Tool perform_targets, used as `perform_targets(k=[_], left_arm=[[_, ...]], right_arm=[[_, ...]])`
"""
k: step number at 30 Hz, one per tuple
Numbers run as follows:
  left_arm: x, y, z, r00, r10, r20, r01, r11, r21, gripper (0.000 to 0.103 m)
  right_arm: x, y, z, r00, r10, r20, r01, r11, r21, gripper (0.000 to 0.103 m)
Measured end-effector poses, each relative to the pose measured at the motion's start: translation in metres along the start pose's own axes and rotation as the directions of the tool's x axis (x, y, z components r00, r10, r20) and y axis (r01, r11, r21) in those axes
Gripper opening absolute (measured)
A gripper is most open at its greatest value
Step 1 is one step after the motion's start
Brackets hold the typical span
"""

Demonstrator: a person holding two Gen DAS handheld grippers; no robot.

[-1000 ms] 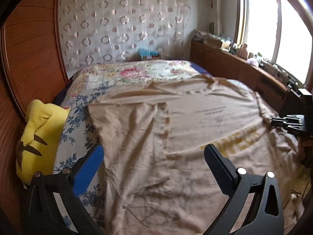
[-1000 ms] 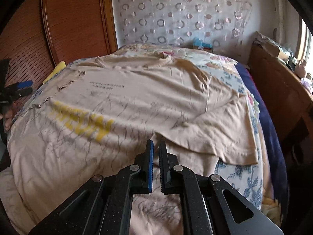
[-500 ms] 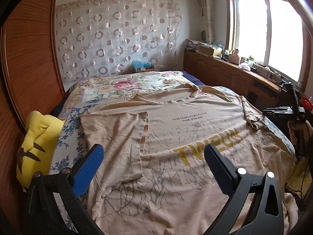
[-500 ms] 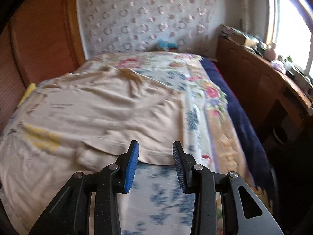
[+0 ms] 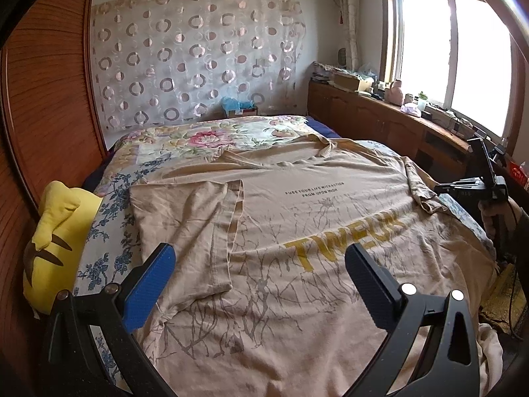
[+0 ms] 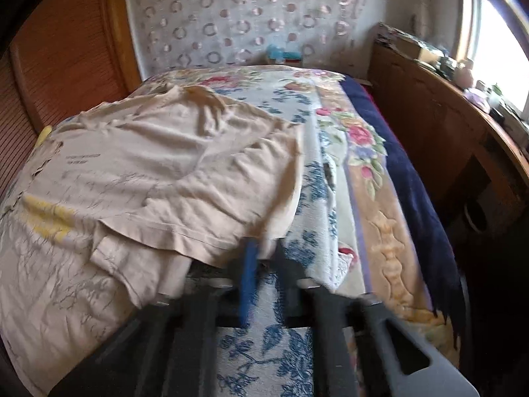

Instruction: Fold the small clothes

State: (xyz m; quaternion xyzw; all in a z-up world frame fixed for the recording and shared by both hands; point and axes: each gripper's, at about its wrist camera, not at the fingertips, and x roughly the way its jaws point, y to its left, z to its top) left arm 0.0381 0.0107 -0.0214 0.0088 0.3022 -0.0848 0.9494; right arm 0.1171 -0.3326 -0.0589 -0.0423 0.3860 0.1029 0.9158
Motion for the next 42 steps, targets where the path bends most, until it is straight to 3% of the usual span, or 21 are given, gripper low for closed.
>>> perform_targets(k=[4,9,17,19,20,21,29,32,42], left_arm=[[-0.003,0.002,0.000,1.000,0.001,0.007,-0.001,1.000,-0.007,0.103],[-0.005,0.005,-0.001,1.000,0.001,0.011,-0.001,1.000,-0.014,0.103],[-0.007,0.012,-0.004,1.000,0.003,0.015,-0.003,0.999,-0.040,0.103],[-0.007,0.012,-0.004,1.000,0.002,0.014,-0.001,0.999,-0.043,0.103],[-0.007,0.012,-0.004,1.000,0.002,0.014,-0.002,0.999,-0.042,0.103],[-0.008,0.012,-0.004,1.000,0.002,0.015,-0.001,0.999,-0.042,0.103],[-0.007,0.009,-0.004,1.000,-0.012,0.016,0.012,0.999,-0.040,0.103],[-0.005,0.005,-0.005,1.000,-0.017,0.013,0.017,0.999,-0.034,0.103],[-0.005,0.002,-0.006,1.000,-0.019,0.009,0.019,0.999,-0.030,0.103]], right_arm=[[-0.003,0.009,0.015,0.998,0.052,0.035,-0.051,0.998,-0.028,0.004],[-0.016,0.050,0.051,0.984,0.148,0.095,-0.137,0.984,-0.111,0.004],[0.002,0.120,0.107,0.966,0.244,0.088,-0.222,0.954,-0.200,0.006],[0.009,0.129,0.114,0.968,0.235,0.091,-0.212,0.955,-0.205,0.022],[0.013,0.129,0.115,0.971,0.222,0.093,-0.199,0.957,-0.210,0.038],[0.013,0.130,0.115,0.973,0.211,0.098,-0.187,0.960,-0.211,0.040],[-0.009,0.129,0.065,0.980,0.187,0.068,-0.165,0.955,-0.245,0.040],[-0.012,0.129,0.045,0.982,0.184,0.032,-0.169,0.949,-0.268,0.031],[0.001,0.126,-0.001,0.988,0.144,-0.051,-0.152,0.956,-0.250,0.030]])
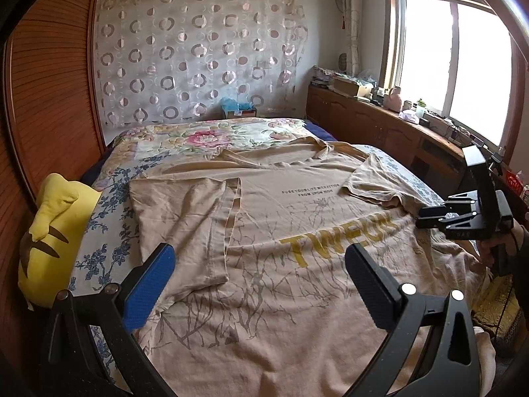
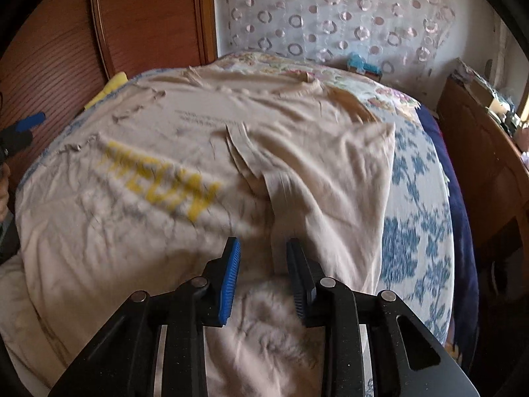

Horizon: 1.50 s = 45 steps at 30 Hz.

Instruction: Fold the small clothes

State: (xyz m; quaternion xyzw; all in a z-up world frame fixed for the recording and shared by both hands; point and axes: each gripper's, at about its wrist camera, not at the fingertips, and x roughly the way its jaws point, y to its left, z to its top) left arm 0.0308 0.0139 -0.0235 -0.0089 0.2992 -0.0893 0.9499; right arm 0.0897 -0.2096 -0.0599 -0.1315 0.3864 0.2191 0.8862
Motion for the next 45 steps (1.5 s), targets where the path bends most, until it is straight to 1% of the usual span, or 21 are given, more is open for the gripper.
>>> perform_targets(k=[2,4,5,7,9,11,15,18,20,22,23,25,27,29,30,33,36,38,42,45], left_arm=[[0.000,0.000,0.000,1.000,0.000,0.000,0.000,1.000,-0.001,0.103],[0.000,0.000,0.000,1.000,-0.001,-0.001,0.001,1.000,0.001,0.103],[0.000,0.000,0.000,1.000,-0.001,-0.001,0.001,1.000,0.001,0.103],[0.000,0.000,0.000,1.000,-0.001,-0.001,0.001,1.000,0.000,0.103],[0.000,0.000,0.000,1.000,-0.002,-0.003,0.002,1.000,0.001,0.103],[0.000,0.000,-0.001,1.000,-0.001,-0.002,0.001,1.000,0.001,0.103],[0.000,-0.001,-0.001,1.000,-0.003,0.000,0.003,1.000,0.001,0.103],[0.000,-0.001,-0.002,1.000,-0.004,0.002,0.004,1.000,0.005,0.103],[-0.001,-0.001,-0.002,1.000,-0.004,0.001,0.004,1.000,0.004,0.103],[-0.001,-0.001,-0.002,1.000,-0.004,0.001,0.004,1.000,0.005,0.103],[-0.001,-0.001,-0.002,1.000,-0.004,0.001,0.004,1.000,0.005,0.103],[0.000,-0.001,-0.002,1.000,-0.004,-0.002,0.004,1.000,0.002,0.103],[0.001,0.001,-0.001,1.000,-0.001,-0.007,0.001,1.000,-0.001,0.103],[0.002,0.003,0.000,1.000,0.004,-0.009,-0.004,1.000,-0.001,0.103],[0.002,0.004,0.001,1.000,0.008,-0.010,-0.008,1.000,0.002,0.103],[0.007,0.013,0.006,0.999,0.030,-0.015,-0.030,1.000,0.007,0.103],[0.012,0.027,0.011,0.998,0.062,-0.020,-0.061,0.998,0.013,0.103],[0.015,0.036,0.014,0.997,0.070,-0.022,-0.070,0.997,0.012,0.103],[0.020,0.056,0.020,0.995,0.096,-0.030,-0.096,0.995,0.000,0.103],[0.025,0.069,0.022,0.994,0.104,-0.040,-0.105,0.994,-0.016,0.103]], right_arm=[[0.001,0.000,-0.001,0.999,-0.035,-0.003,0.035,0.999,-0.017,0.030],[0.002,0.002,0.000,0.999,-0.049,0.001,0.049,0.999,-0.022,0.030],[0.003,0.002,-0.001,0.998,-0.058,0.001,0.058,0.998,-0.025,0.028],[0.004,0.005,-0.001,0.997,-0.075,0.004,0.075,0.996,-0.040,0.022],[0.001,0.005,-0.005,0.996,-0.094,0.005,0.094,0.994,-0.051,0.008],[0.001,0.005,-0.006,0.993,-0.116,0.004,0.116,0.991,-0.062,0.005],[-0.012,0.001,-0.011,0.997,-0.071,0.030,0.072,0.996,-0.043,0.004],[-0.027,0.000,-0.010,0.998,-0.004,0.057,0.005,1.000,-0.021,0.004],[-0.041,0.000,-0.014,0.997,0.026,0.070,-0.025,0.999,-0.020,0.004],[-0.045,0.002,-0.017,0.998,0.043,0.055,-0.042,0.999,-0.026,0.005],[-0.046,0.004,-0.019,0.998,0.036,0.049,-0.035,0.999,-0.030,0.005],[-0.046,0.008,-0.022,0.999,0.040,0.036,-0.038,0.999,-0.035,0.013],[-0.043,0.008,-0.025,0.999,0.047,0.025,-0.046,0.998,-0.036,0.031],[-0.041,0.007,-0.022,0.999,0.042,0.025,-0.042,0.999,-0.026,0.040],[-0.039,0.005,-0.019,0.999,0.039,0.024,-0.039,0.999,-0.016,0.042],[-0.036,0.001,-0.013,0.999,0.026,0.037,-0.026,1.000,0.012,0.042],[-0.032,-0.008,-0.007,0.998,-0.019,0.052,0.017,0.999,0.037,0.042],[-0.027,-0.014,-0.004,0.997,-0.045,0.062,0.042,0.998,0.053,0.042],[-0.011,-0.026,0.001,0.995,-0.078,0.055,0.072,0.993,0.098,0.042],[-0.004,-0.033,0.005,0.995,-0.085,0.055,0.078,0.989,0.128,0.042]])
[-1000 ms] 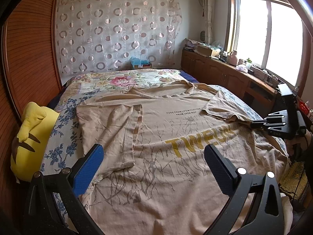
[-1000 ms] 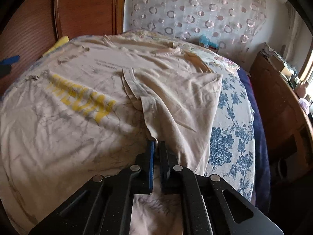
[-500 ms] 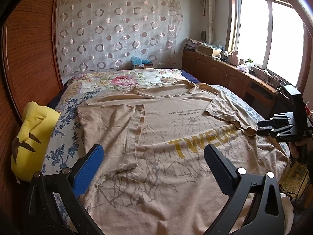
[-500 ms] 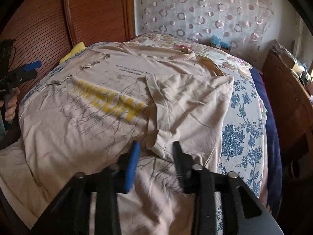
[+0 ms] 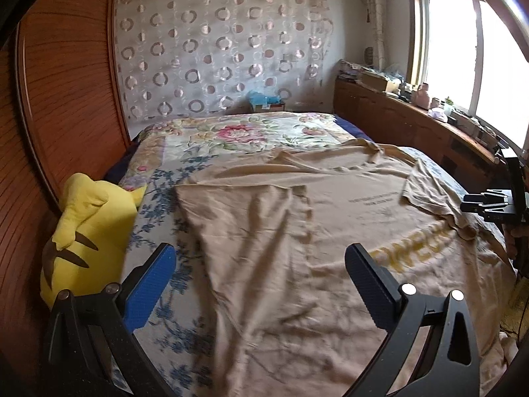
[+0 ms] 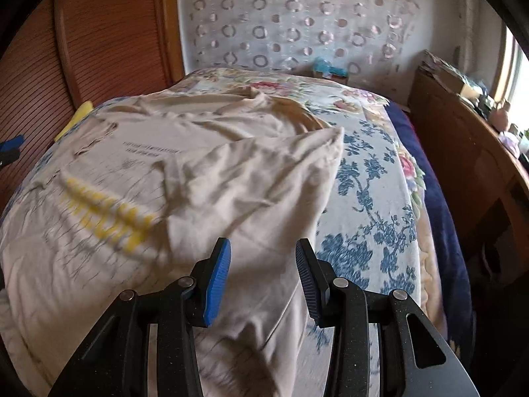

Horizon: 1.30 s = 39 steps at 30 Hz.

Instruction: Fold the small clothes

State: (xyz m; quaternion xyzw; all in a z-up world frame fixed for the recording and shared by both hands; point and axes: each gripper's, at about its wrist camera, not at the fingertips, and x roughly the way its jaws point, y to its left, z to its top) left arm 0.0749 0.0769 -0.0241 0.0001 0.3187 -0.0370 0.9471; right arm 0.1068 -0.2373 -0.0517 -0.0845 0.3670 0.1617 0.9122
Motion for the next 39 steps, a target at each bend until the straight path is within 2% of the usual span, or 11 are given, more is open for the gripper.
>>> perform_targets(k=[5,7,9,11,17,23,28,37,39], left_arm=[[0.013,0.017,0.001,1.000,-0.001,-0.027,0.001,1.000,-0.013,0.097],[0.018,0.023,0.002,0.999,-0.011,-0.036,0.010,1.000,-0.018,0.093],[0.024,0.028,0.004,0.999,-0.016,-0.046,0.015,1.000,-0.019,0.082],[0.030,0.033,0.008,0.998,-0.005,-0.058,0.004,1.000,-0.015,0.077],[0.060,0.052,0.023,0.994,0.014,-0.105,-0.017,0.999,-0.033,0.068],[0.096,0.068,0.033,0.986,0.036,-0.160,-0.045,0.998,-0.053,0.061],[0.125,0.083,0.035,0.977,0.022,-0.210,-0.050,0.991,-0.128,0.058],[0.150,0.096,0.045,0.973,0.031,-0.230,-0.073,0.981,-0.177,0.053],[0.154,0.096,0.048,0.972,0.034,-0.233,-0.077,0.981,-0.176,0.047]], right_arm=[[0.012,-0.004,0.002,1.000,-0.014,-0.011,0.014,1.000,0.020,0.042],[0.018,-0.006,0.003,1.000,-0.016,-0.022,0.017,1.000,0.015,0.042],[0.020,-0.006,0.002,0.999,-0.025,-0.029,0.025,1.000,0.007,0.042],[0.021,-0.006,0.001,0.999,-0.028,-0.026,0.028,1.000,0.002,0.042],[0.020,-0.014,0.001,1.000,-0.012,-0.028,0.013,1.000,0.023,0.045],[0.020,-0.015,0.001,1.000,-0.013,-0.027,0.014,1.000,0.022,0.046],[0.020,-0.015,0.000,1.000,-0.013,-0.028,0.013,1.000,0.023,0.046],[0.020,-0.016,0.000,1.000,-0.013,-0.028,0.013,1.000,0.023,0.046],[0.020,-0.016,0.000,1.000,-0.013,-0.028,0.014,1.000,0.023,0.046]])
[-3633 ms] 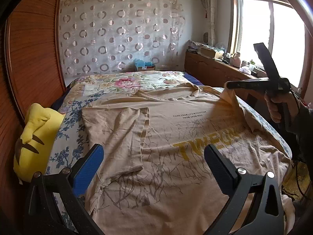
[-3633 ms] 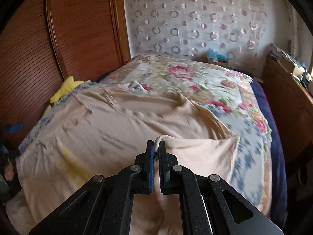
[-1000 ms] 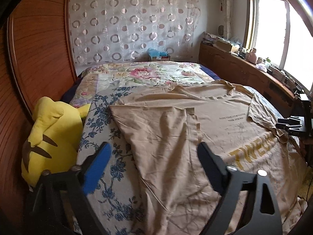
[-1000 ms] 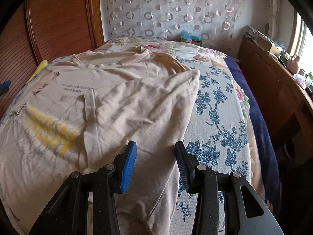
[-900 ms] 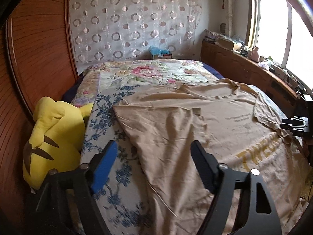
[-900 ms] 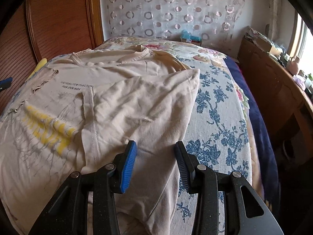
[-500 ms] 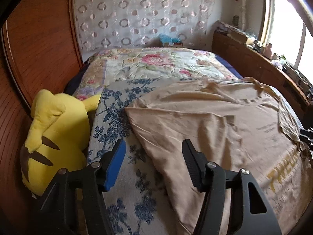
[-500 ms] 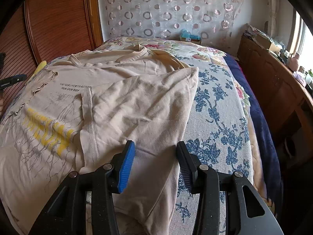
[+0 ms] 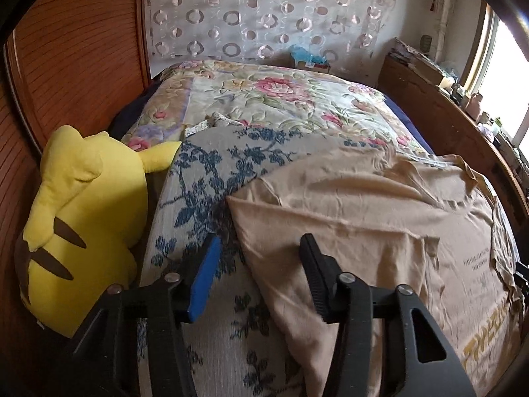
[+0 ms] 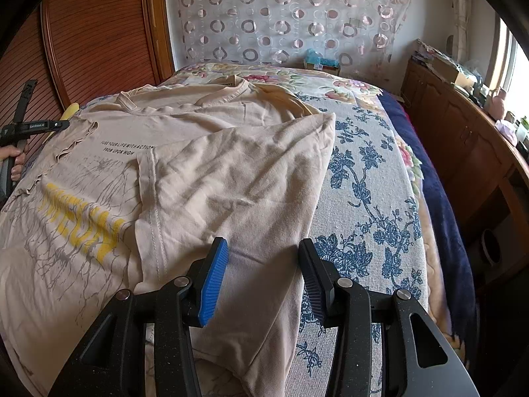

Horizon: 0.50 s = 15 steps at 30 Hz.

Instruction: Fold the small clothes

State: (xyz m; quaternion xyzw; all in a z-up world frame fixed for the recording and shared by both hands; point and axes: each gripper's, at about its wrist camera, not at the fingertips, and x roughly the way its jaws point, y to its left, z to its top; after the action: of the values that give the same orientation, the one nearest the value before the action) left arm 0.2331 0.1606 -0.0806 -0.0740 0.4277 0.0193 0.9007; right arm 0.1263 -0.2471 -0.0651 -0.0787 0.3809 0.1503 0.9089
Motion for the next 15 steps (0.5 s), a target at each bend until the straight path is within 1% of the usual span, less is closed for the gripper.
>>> perform_targets(k=[1,3,5,7,10,15], left_arm=[[0.001,-0.001,0.001,1.000,0.005,0.000,-0.005,1.000,0.004,0.046],[0.004,-0.002,0.003,1.000,0.022,0.004,-0.022,1.000,0.019,0.040],[0.006,-0.001,0.005,1.000,0.029,0.006,-0.029,0.999,0.025,0.038],[0.007,0.000,0.007,1.000,0.024,0.006,-0.024,0.999,0.025,0.037],[0.008,0.001,0.008,1.000,0.025,0.005,-0.025,0.999,0.024,0.037],[0.009,0.001,0.013,0.999,0.033,-0.004,-0.033,0.999,0.028,0.037]], right_arm=[[0.000,0.000,0.000,1.000,0.000,0.000,0.000,1.000,0.000,0.046],[0.000,0.000,0.000,1.000,0.000,0.000,0.000,1.000,0.000,0.046],[0.000,0.000,0.000,1.000,0.001,0.000,-0.001,1.000,0.000,0.046],[0.000,0.000,0.000,1.000,0.004,-0.001,-0.004,1.000,0.002,0.046],[0.003,-0.004,0.004,1.000,0.029,-0.006,-0.029,1.000,0.003,0.046],[0.014,-0.026,0.032,1.000,0.003,0.009,-0.004,0.999,0.052,0.046]])
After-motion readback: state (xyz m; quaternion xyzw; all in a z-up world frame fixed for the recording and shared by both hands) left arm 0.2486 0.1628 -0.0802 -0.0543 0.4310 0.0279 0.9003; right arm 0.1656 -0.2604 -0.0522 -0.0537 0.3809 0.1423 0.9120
